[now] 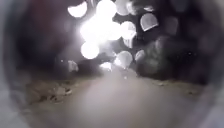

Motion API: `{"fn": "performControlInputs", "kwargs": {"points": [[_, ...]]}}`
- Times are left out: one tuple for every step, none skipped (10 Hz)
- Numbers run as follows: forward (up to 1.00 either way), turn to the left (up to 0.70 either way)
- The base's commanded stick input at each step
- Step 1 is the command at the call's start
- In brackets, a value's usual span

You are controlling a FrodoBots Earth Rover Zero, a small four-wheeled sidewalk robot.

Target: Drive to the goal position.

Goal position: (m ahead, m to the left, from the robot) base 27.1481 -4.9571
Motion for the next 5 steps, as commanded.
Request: {"fn": "performControlInputs", "kwargs": {"points": [[0.70, 0.00], [0.70, 0.00], [0.70, 0.00], [0.70, 0.03], [0.70, 0.12]]}}
